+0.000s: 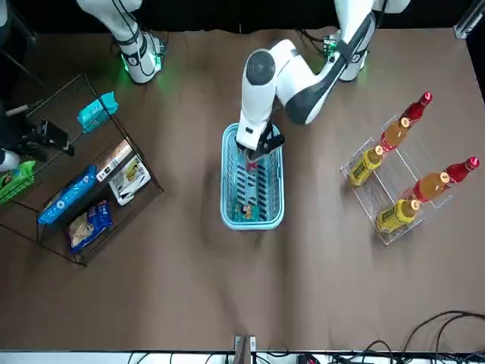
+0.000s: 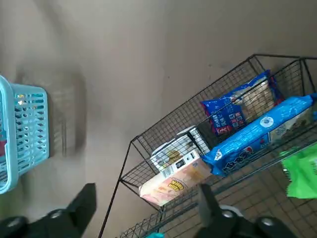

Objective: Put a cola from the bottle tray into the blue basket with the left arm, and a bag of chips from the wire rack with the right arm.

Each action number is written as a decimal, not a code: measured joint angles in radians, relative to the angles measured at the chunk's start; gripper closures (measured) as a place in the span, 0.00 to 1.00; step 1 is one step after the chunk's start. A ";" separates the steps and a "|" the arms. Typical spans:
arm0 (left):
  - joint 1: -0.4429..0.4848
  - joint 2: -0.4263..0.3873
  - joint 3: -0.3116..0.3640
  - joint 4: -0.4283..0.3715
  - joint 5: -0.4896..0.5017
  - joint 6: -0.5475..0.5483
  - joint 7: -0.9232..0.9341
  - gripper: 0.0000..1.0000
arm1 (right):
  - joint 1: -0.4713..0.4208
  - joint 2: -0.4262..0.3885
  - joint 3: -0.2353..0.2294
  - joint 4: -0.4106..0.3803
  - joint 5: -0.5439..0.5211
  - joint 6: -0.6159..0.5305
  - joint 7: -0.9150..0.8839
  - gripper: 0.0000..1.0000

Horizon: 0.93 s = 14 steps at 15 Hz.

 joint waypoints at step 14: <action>-0.162 0.061 0.178 0.018 0.004 0.064 -0.043 0.09 | 0.022 -0.158 0.018 -0.179 -0.034 0.062 0.098 0.00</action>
